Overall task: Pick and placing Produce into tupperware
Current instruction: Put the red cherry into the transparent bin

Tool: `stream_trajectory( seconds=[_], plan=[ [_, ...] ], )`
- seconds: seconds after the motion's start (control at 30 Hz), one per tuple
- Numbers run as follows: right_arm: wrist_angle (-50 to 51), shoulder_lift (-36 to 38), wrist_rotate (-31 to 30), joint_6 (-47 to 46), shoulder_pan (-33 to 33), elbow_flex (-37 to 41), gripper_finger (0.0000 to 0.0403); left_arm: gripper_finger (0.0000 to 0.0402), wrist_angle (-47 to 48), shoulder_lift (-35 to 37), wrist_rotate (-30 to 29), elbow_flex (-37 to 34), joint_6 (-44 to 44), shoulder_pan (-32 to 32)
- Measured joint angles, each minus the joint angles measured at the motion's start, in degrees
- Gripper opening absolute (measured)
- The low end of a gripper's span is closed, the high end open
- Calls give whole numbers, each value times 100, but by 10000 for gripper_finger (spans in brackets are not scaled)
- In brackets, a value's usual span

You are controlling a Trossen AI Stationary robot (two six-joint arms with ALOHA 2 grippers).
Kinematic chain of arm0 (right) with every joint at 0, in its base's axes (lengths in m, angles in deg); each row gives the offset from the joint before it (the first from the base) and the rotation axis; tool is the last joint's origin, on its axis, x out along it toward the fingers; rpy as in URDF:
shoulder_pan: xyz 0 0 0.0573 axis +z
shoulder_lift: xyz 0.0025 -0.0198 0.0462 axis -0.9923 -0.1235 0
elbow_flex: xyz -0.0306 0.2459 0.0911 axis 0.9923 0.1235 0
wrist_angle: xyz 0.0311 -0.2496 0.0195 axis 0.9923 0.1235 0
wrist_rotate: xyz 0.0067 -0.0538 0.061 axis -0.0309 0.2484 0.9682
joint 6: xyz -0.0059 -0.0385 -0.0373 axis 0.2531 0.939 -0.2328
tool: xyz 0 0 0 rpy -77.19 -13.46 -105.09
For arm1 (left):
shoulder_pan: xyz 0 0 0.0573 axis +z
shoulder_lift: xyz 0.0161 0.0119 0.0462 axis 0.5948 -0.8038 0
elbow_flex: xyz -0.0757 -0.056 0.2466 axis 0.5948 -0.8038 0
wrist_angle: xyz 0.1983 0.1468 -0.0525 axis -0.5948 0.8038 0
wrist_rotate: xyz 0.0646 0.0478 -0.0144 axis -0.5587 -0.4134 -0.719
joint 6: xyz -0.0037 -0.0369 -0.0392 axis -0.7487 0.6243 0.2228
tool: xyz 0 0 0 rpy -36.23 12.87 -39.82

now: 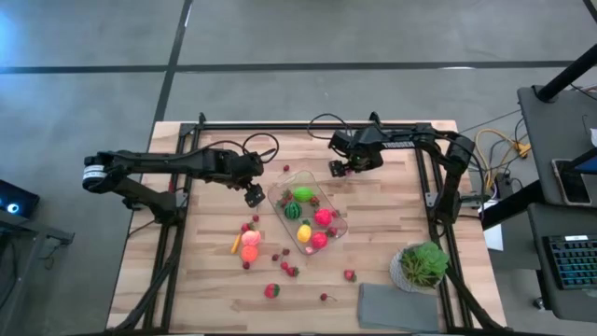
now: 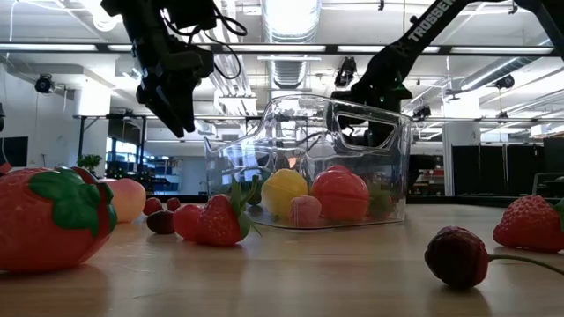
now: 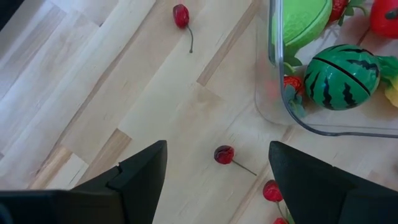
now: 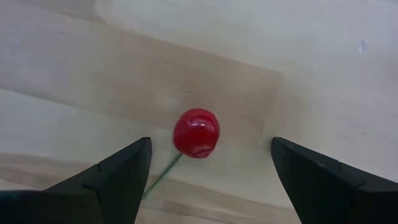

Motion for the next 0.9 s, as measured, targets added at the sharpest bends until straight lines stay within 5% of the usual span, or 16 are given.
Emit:
stream_trajectory(
  seconds=[0.9],
  plan=[
    [-316, 9, -21, 154, -28, -2, 187, 267, -26, -2, -7, 0, 2, 0]
  ],
)
